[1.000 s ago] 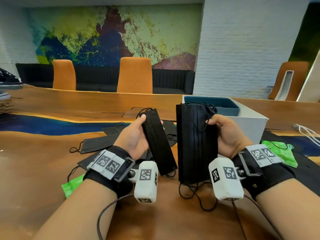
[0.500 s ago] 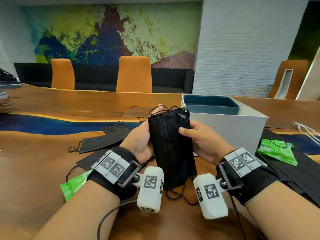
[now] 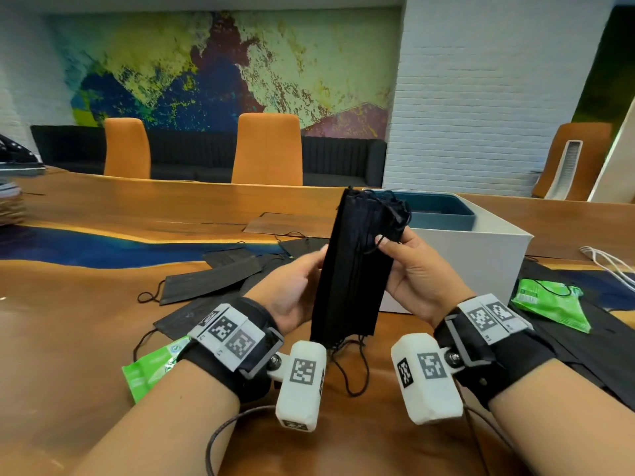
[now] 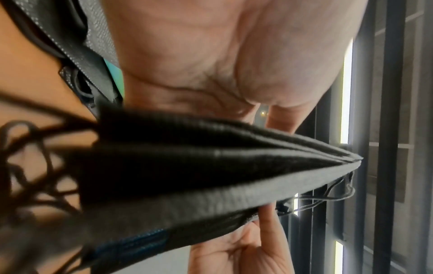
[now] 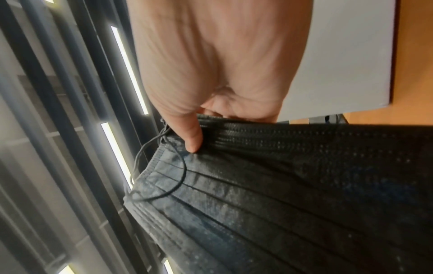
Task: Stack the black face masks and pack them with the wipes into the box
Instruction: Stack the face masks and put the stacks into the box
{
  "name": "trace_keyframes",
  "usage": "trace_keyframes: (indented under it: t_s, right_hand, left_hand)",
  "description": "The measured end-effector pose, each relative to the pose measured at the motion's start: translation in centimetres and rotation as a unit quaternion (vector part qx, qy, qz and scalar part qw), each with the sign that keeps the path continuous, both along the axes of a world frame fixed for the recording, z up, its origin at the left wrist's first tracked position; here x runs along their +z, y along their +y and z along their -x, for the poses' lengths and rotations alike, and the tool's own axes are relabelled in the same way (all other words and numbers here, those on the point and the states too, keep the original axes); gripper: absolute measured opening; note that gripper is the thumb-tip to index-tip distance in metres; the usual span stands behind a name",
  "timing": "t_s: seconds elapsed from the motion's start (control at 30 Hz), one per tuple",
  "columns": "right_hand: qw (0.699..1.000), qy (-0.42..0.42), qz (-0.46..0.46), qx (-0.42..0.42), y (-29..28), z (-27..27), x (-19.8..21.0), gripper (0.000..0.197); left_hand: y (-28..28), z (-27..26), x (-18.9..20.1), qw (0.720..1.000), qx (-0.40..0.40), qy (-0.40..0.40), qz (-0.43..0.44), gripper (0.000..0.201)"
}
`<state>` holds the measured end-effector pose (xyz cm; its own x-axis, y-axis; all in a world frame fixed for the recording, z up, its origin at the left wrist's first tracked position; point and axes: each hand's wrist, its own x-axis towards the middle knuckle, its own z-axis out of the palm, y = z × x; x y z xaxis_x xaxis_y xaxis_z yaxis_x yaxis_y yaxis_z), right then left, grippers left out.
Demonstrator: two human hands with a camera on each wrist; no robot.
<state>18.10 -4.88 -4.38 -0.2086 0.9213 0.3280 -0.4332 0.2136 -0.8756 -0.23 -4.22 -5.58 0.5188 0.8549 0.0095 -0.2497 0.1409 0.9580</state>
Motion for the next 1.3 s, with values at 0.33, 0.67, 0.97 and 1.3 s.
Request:
trace_keyframes:
  t_s: [0.33,0.67,0.97,1.3]
  right_hand:
    - [0.994,-0.076,-0.007,-0.083,0.4,0.0,0.1,0.028]
    - [0.988,-0.077,-0.015,-0.136,0.2,-1.0,1.2,0.026]
    - [0.96,-0.109,-0.012,-0.259,1.1,-2.5,0.5,0.027]
    - [0.985,-0.092,0.041,-0.143,0.4,1.1,0.6,0.03]
  left_hand:
    - [0.3,-0.3,0.3,0.998,-0.006,0.04,-0.044,0.026]
    - [0.6,1.0,1.2,0.994,0.077,-0.018,-0.071,0.023]
    - [0.4,2.8,2.3,0.978,0.075,-0.161,-0.108,0.03]
    - [0.2,-0.4,1.1,0.984,0.112,-0.073,-0.114,0.017]
